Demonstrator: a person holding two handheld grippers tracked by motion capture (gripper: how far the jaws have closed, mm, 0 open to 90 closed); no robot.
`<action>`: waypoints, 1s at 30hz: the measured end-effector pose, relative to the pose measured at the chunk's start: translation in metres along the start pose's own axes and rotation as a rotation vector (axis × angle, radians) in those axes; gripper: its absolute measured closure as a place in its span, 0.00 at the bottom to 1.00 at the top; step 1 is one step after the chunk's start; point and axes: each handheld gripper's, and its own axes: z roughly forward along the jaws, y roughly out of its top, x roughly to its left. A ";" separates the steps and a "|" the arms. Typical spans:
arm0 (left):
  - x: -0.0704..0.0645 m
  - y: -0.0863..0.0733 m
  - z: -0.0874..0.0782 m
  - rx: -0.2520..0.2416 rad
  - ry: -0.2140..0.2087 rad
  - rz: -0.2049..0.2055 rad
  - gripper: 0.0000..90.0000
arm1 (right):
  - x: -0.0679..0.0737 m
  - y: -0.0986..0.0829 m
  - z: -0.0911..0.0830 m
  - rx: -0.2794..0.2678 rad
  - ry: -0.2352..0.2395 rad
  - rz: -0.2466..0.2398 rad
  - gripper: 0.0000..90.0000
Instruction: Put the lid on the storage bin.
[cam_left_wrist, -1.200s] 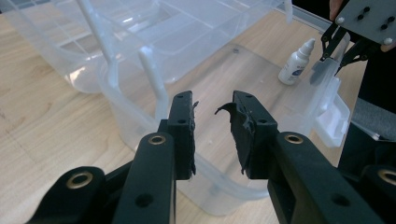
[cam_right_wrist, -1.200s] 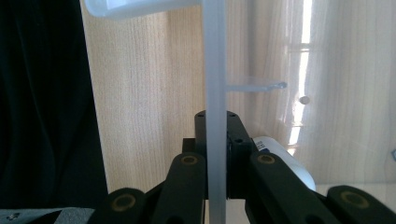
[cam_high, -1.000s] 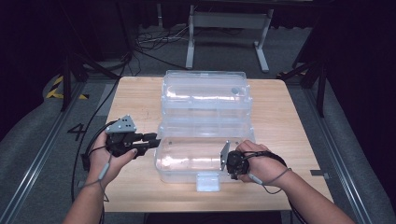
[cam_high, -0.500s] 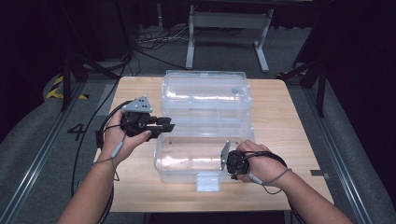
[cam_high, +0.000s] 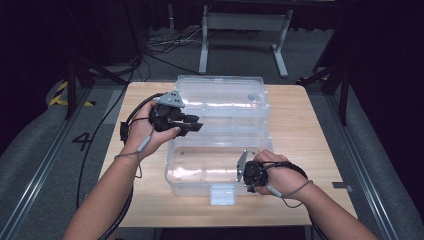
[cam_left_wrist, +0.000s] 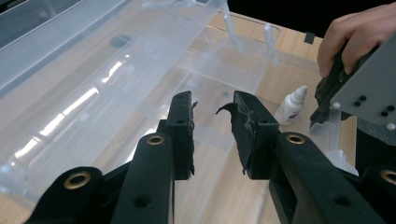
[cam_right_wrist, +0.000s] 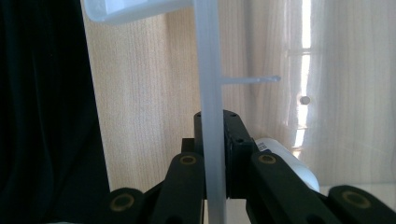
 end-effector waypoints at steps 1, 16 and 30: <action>0.000 0.003 0.002 0.003 -0.004 0.007 0.76 | 0.000 0.000 0.000 0.002 0.000 -0.001 0.96; 0.016 0.031 0.044 0.017 -0.087 0.034 0.72 | 0.000 -0.003 0.000 -0.025 -0.004 -0.003 0.96; 0.027 0.052 0.067 0.043 -0.104 0.041 0.75 | 0.000 -0.004 0.000 -0.041 0.000 -0.001 0.96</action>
